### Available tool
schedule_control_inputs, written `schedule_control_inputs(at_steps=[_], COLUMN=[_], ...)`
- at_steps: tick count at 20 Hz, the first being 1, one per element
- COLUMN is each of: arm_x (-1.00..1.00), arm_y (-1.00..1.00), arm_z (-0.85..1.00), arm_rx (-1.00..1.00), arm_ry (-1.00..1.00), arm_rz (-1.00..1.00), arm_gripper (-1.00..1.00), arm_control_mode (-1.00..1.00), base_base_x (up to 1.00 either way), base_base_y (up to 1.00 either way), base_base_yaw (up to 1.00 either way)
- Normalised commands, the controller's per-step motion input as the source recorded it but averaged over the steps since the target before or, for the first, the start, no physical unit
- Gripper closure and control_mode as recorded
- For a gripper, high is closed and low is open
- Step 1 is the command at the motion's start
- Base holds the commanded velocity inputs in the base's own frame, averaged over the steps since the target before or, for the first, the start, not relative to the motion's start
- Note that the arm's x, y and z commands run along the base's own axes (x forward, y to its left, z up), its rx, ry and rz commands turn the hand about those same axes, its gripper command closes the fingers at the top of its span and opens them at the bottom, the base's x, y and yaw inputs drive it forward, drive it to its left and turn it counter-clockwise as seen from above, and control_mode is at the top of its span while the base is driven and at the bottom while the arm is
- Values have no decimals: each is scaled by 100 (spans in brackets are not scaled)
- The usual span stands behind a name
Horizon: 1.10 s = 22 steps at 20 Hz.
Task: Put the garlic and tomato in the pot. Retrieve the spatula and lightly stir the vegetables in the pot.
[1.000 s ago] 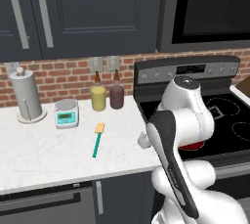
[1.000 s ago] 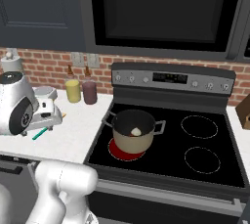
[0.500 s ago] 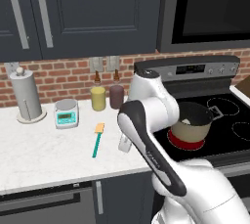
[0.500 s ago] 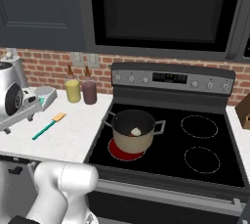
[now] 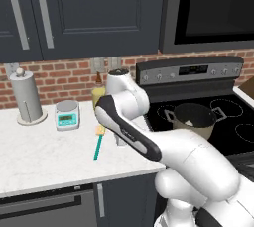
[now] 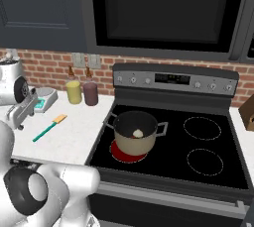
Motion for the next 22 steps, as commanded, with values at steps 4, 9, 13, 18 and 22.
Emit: schedule_control_inputs(at_steps=[4, 9, 13, 18, 22], arm_x=[52, 22, 0, 0, 0], arm_y=[36, 21, 9, 0, 0], arm_z=[-57, -52, -54, -42, -39], arm_rx=[-31, -19, -2, 0, 2], arm_ry=[0, -1, -2, -8, -13], arm_rz=[59, 52, 33, 14, 8], arm_gripper=[-100, -100, -100, -100, -100], arm_control_mode=[-100, -100, -100, -100, -100], base_base_x=[0, 0, 0, 0, 0], base_base_y=[0, 0, 0, 0, 0], base_base_yaw=[0, 0, 0, 0, 0])
